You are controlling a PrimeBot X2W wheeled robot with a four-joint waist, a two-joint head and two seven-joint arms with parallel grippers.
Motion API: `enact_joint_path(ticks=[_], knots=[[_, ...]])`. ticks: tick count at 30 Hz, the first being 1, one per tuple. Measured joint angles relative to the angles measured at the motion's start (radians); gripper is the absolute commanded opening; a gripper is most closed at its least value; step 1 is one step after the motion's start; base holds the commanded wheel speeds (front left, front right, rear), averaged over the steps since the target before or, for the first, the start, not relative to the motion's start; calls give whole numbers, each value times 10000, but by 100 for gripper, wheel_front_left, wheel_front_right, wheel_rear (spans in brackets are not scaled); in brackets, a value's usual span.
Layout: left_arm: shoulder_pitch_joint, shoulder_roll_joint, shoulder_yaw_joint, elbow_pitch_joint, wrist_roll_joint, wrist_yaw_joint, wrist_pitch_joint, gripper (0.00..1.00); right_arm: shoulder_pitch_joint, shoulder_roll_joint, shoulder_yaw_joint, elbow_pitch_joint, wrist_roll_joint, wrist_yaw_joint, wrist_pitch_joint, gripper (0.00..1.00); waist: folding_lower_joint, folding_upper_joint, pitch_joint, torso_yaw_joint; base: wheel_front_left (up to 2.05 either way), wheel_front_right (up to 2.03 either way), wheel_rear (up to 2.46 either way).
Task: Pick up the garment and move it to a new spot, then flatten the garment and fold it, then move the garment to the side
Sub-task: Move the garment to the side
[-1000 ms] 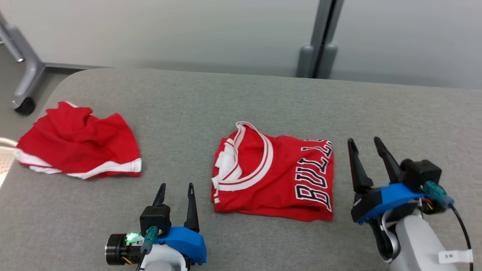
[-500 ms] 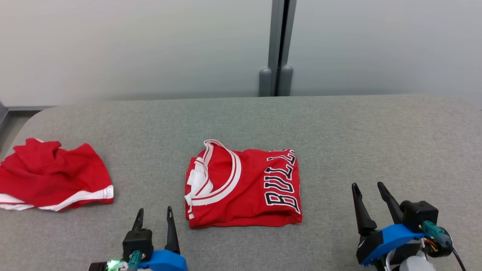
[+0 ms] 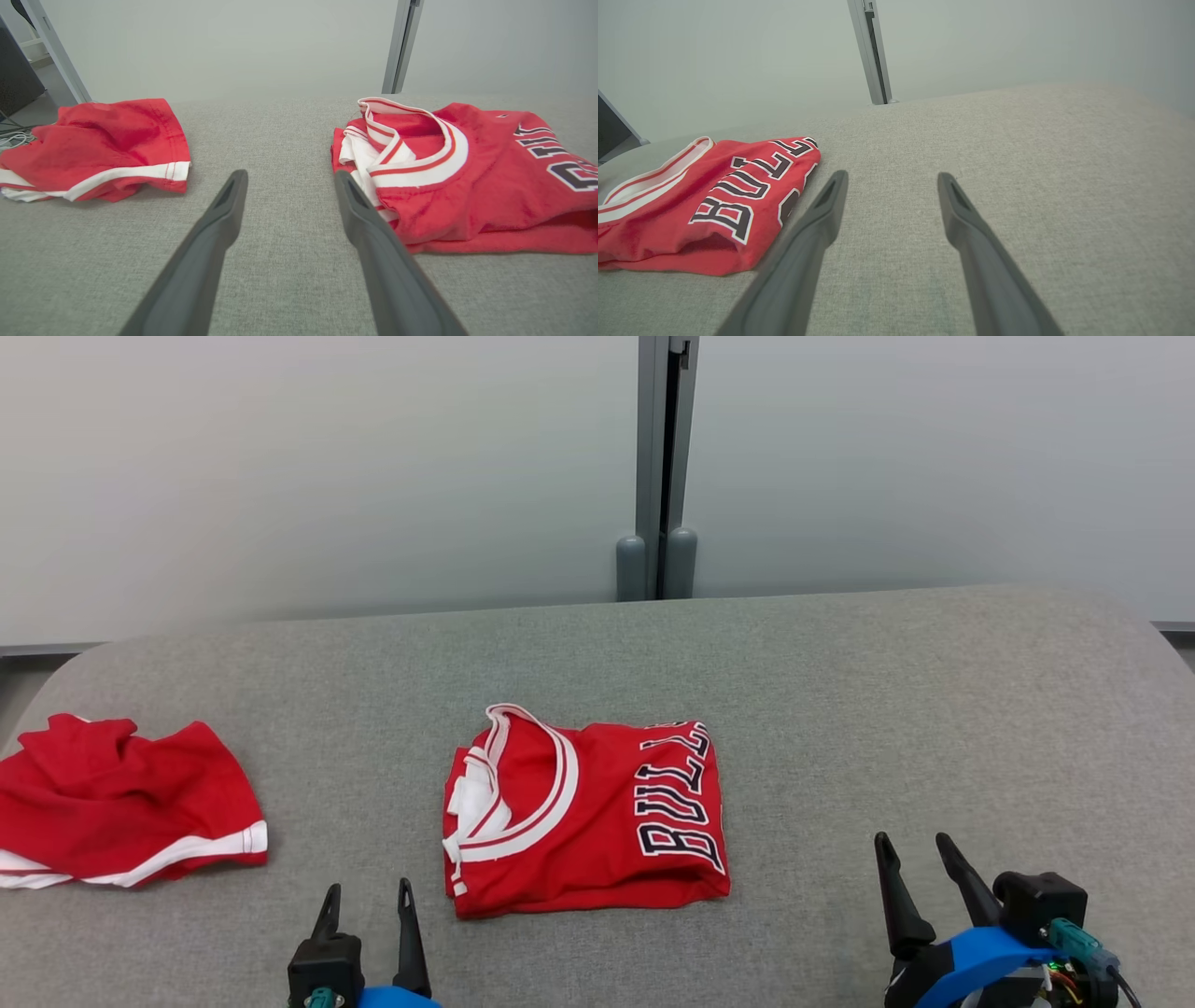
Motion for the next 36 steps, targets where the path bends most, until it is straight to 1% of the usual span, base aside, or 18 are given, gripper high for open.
enact_joint_path(ticks=[4,7,13,16,22,25,26,27,28,32,36], knots=[[-8,2,-192,-17,-23,-86,0,100,-35,0,228,146,192,0,0,100,1,0,173,162,0,0,0],[-63,-4,-362,19,-94,-121,0,100,-262,0,529,477,437,0,0,100,1,0,323,409,0,0,0],[-467,2,-790,36,-107,-173,0,100,-1607,2,926,1348,771,0,2,100,2,2,806,1099,0,0,0],[-604,0,-915,27,-142,-157,0,100,-2313,10,771,1764,608,2,0,100,2,2,1062,1554,0,0,0],[-759,2,-1118,-44,-186,-157,0,100,-3177,8,-188,3498,-94,2,-2,100,3,2,1539,2465,0,0,0],[-765,6,-1126,-84,-224,-157,0,100,-3252,4,-194,4263,-79,2,-2,100,3,2,1760,2772,0,0,0],[-765,6,-1124,-94,-244,-157,0,100,-3271,13,-125,4393,44,0,-46,77,3,3,1825,2833,0,0,0],[-762,8,-1112,-105,-247,-157,0,100,-3349,2,-56,4523,105,0,-58,17,3,2,1877,2868,0,0,0],[-754,6,-1114,-119,-263,-155,0,100,-3414,-15,27,4604,159,2,-58,0,3,2,1910,2867,0,0,0],[-746,2,-1172,-165,-349,-148,0,100,-3440,10,303,4673,410,6,-75,0,1,2,1915,2601,0,0,0],[-808,2,-1229,-153,-393,-161,0,100,-3336,63,150,4192,399,13,-25,0,2,3,1870,2173,0,0,0]])
